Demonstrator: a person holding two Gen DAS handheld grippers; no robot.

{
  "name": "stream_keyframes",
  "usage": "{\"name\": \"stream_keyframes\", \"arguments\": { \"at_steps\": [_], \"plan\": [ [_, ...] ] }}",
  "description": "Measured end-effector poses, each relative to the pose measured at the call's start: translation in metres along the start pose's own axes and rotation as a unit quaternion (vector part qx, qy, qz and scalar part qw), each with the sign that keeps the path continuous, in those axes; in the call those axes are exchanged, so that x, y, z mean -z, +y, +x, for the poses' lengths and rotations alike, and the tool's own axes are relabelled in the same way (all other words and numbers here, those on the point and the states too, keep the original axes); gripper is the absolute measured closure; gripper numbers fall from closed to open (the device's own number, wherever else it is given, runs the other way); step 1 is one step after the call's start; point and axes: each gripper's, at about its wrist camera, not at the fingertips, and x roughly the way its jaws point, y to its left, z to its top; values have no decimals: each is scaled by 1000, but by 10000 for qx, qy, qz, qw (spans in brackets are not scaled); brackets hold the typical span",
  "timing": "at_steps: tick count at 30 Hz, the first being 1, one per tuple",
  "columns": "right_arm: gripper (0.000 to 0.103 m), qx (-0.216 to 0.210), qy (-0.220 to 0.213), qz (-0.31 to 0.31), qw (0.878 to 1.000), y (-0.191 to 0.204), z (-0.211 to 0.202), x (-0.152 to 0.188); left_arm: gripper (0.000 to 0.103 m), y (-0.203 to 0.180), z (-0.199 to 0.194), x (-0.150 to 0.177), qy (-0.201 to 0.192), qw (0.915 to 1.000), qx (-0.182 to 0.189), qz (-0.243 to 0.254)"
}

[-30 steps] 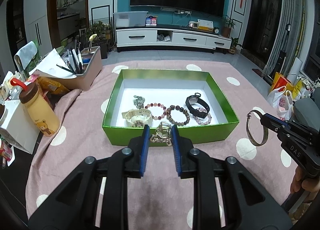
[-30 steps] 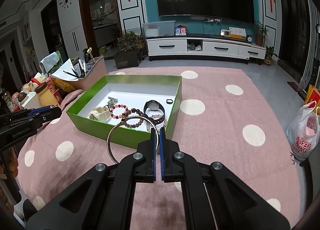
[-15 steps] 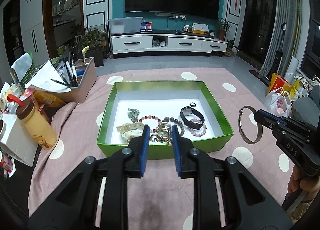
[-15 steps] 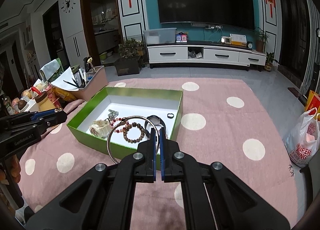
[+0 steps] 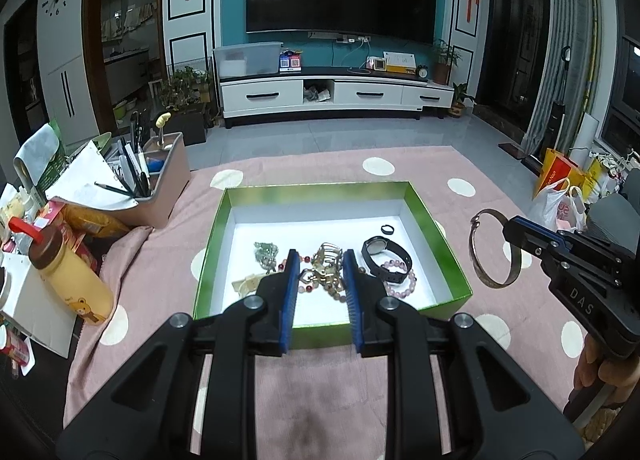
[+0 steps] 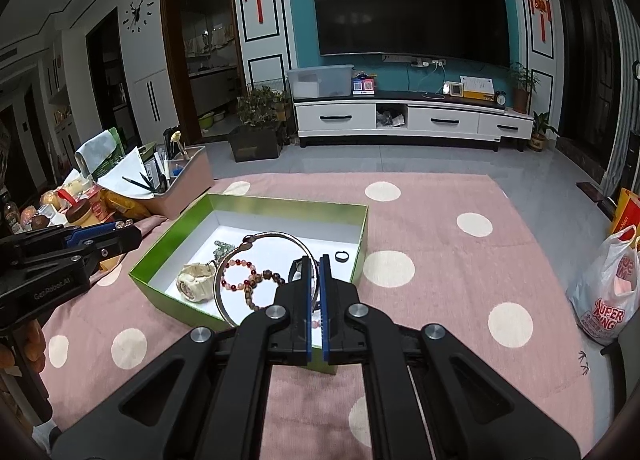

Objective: Organize jewelry
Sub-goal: 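Carry the brooch into the box and open the left tool while the right tool carries the bangle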

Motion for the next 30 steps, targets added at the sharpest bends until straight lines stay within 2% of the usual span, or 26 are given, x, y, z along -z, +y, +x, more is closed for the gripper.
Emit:
{"name": "stream_keyframes", "arguments": {
  "at_steps": [30],
  "plan": [
    [100,-47,21,31,10000,-2,27,-13,81,12,29,-14,59,9999,-101,-41]
  ]
}}
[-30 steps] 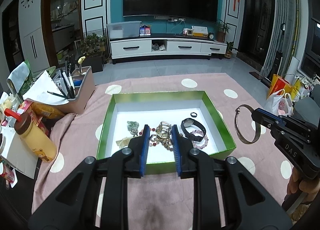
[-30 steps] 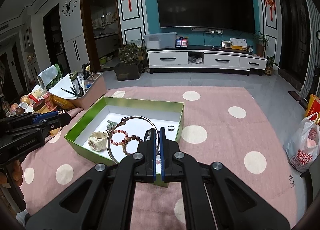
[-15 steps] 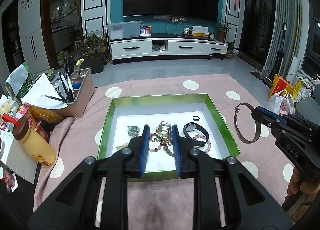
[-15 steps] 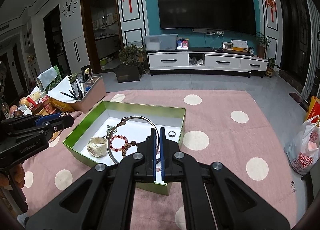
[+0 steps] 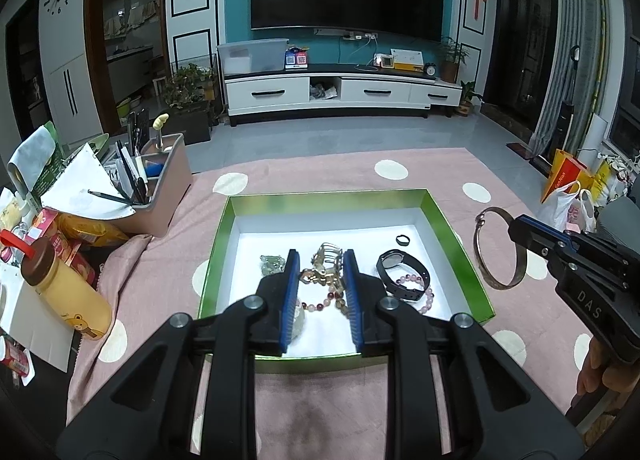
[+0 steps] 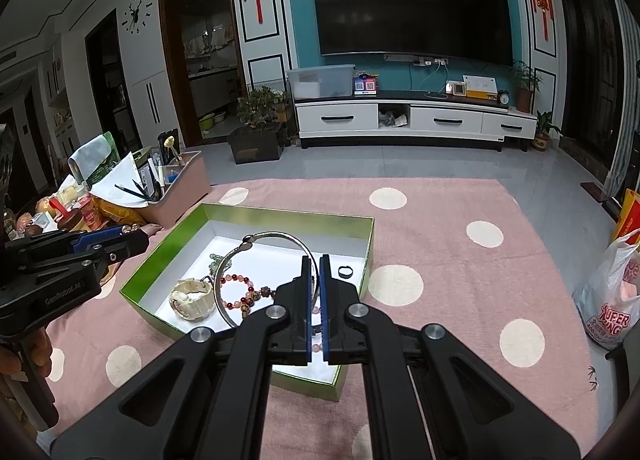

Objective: Organize jewelry
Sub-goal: 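Carry the brooch into the box and open the left tool while the right tool carries the bangle, then lower the silver bangle into the green box and open the right tool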

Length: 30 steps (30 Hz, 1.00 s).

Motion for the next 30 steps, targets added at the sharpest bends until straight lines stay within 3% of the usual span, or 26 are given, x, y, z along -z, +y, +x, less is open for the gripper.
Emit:
{"name": "stream_keyframes", "arguments": {
  "at_steps": [30],
  "plan": [
    [100,-14,179,-10,9998,1,27,1,81,9,29,1,201,9997,-121,-11]
  ]
}}
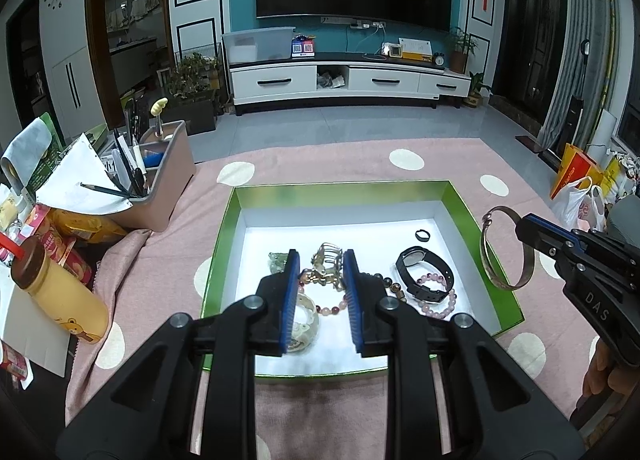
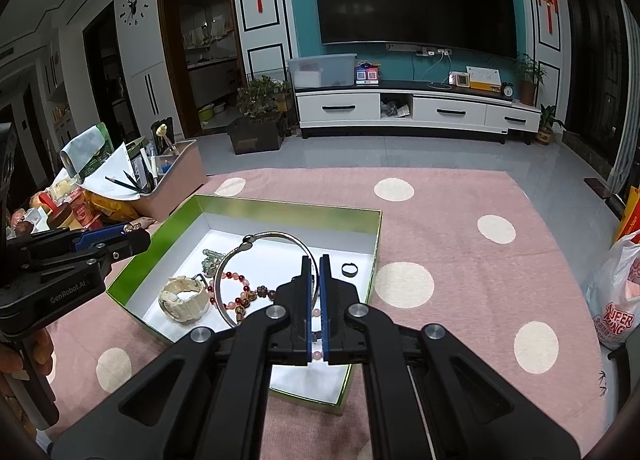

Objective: Organize jewelry
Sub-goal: 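Lower the silver bangle into the green box and open the right tool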

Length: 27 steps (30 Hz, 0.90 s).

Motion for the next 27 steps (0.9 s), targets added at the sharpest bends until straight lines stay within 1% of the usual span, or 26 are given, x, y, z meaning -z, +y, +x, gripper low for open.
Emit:
{"name": "stream_keyframes", "arguments": {
  "at_steps": [8,13,19,27],
  "plan": [
    [100,5,37,-15,10000,1,5,-1,81,2,8,-1,55,10000,-18,-18],
    [100,11,127,-9,9999,0,13,0,81,7,20,1,197,9998,-19,-66],
    [100,-66,332,56,9994,-1,29,4,81,8,40,6,462,9989,-10,-93],
    [100,-83,564,3,9984,0,45,8,81,8,60,11,717,9974,-3,-80]
  ]
}}
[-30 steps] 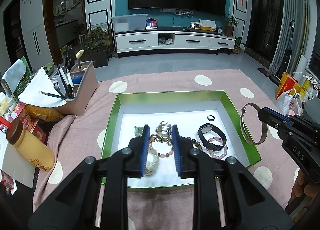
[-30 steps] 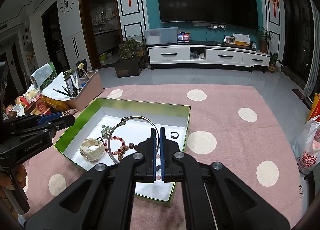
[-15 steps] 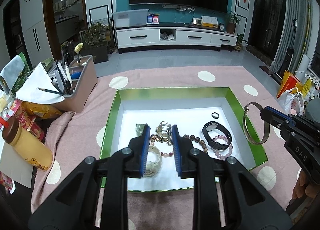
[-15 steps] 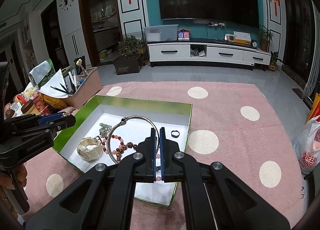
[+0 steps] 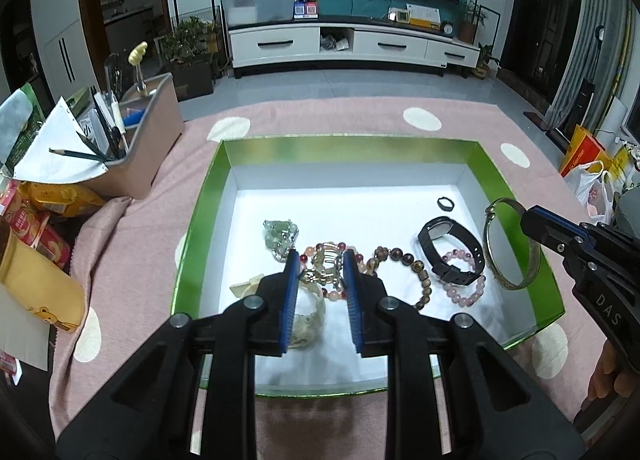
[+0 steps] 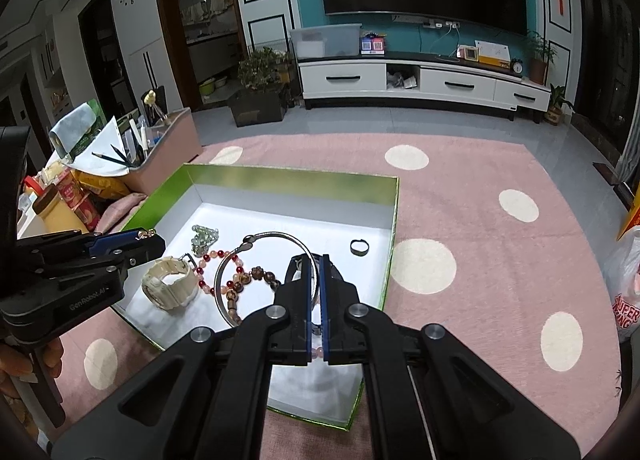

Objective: Organize jewelry
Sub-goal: 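Lower the silver bangle into the green box and open the right tool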

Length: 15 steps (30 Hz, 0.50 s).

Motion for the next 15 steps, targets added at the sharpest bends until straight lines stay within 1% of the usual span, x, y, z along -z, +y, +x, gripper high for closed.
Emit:
{"name": "stream_keyframes", "arguments": {
  "at_steps": [12,13,14,15],
  "plan": [
    [98,32,264,-15,9996,3,16,2,81,2,18,1,250,9997,-64,15],
    [98,50,250,-14,9997,3,16,2,78,2,19,1,256,9996,-67,17],
    [98,77,240,-15,9997,3,16,2,71,2,19,0,260,9996,-61,13],
    [97,90,248,3,9997,2,15,1,67,3,18,0,253,9997,-69,12]
  ]
}}
